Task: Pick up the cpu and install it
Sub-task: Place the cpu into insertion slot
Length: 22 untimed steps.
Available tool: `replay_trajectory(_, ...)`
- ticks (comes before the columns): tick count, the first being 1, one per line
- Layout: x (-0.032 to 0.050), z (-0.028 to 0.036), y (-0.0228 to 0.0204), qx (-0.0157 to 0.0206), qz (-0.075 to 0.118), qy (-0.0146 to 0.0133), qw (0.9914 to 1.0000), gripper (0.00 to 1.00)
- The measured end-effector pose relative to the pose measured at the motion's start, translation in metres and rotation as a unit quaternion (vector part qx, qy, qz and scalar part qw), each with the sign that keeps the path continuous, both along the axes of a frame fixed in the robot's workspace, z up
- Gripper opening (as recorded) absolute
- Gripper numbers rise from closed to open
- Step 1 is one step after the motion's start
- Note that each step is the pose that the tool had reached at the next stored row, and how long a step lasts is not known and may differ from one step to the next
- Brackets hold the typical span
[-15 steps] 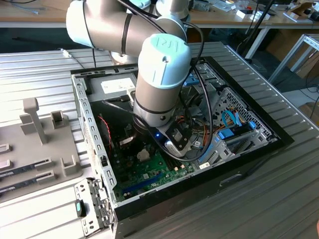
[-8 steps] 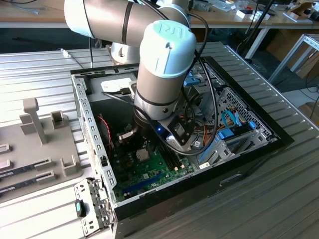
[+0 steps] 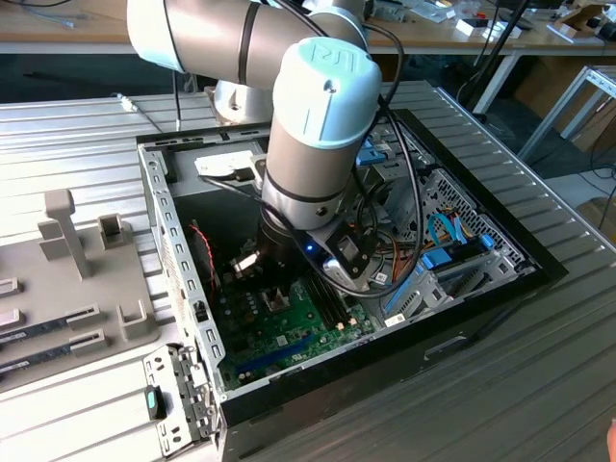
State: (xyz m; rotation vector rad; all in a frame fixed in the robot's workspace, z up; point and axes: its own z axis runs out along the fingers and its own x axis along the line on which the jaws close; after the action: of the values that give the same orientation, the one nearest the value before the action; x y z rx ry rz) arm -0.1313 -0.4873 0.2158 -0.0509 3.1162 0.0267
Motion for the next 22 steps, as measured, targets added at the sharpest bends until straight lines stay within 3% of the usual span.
replay_trajectory(4, 0.003, 0.0, 0.0, 0.0, 0.001, 0.0006, 1.0, 0.11)
replay_trajectory(22, 0.0034, -0.0015, 0.0, 0.0001, 0.002, 0.0012, 1.0, 0.11)
